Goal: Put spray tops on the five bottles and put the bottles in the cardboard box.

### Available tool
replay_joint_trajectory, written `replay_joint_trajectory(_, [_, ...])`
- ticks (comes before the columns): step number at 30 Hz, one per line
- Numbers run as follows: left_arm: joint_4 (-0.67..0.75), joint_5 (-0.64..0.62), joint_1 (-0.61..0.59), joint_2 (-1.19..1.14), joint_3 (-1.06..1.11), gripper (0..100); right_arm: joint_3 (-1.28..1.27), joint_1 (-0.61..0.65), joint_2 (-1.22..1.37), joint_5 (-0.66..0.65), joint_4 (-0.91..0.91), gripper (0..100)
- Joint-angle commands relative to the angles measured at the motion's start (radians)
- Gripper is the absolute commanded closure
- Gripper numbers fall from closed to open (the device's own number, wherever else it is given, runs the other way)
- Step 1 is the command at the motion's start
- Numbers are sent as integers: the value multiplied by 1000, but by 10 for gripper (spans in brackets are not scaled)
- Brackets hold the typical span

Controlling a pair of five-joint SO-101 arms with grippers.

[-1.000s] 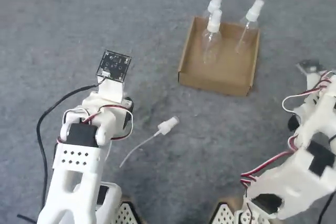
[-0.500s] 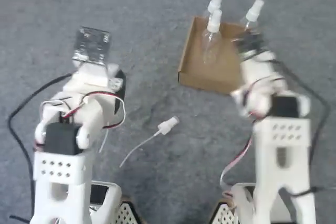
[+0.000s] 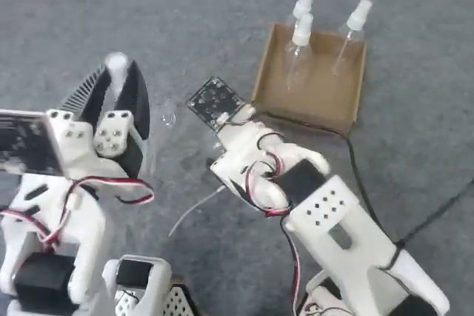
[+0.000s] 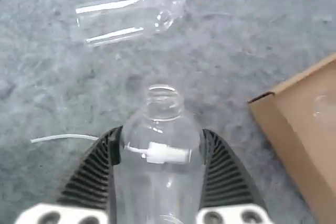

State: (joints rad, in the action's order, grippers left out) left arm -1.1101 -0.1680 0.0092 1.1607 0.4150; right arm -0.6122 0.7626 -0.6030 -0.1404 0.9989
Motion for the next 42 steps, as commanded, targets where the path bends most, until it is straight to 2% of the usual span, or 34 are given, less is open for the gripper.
replay_joint_trajectory(1, [110,-80,0,3,-36,964,-5,22,-4,12,-62,993])
replay_joint_trajectory(6, [233,-166,0,3,-1,964,-133,84,-12,18,-302,993])
replay_joint_trajectory(10, [330,-172,0,3,84,964,-299,148,-65,18,-544,993])
replay_joint_trajectory(13, [353,-175,-37,5,133,964,-373,160,-127,18,-645,993])
replay_joint_trajectory(20, [408,-176,-78,8,229,964,-445,163,-249,21,-661,993])
replay_joint_trajectory(32, [350,-178,-77,31,214,964,-456,162,-252,21,-661,993])
replay_joint_trajectory(36, [311,-178,-32,34,242,964,-456,163,-262,21,-661,993])
replay_joint_trajectory(42, [339,-178,0,40,332,964,-456,163,-263,21,-654,993])
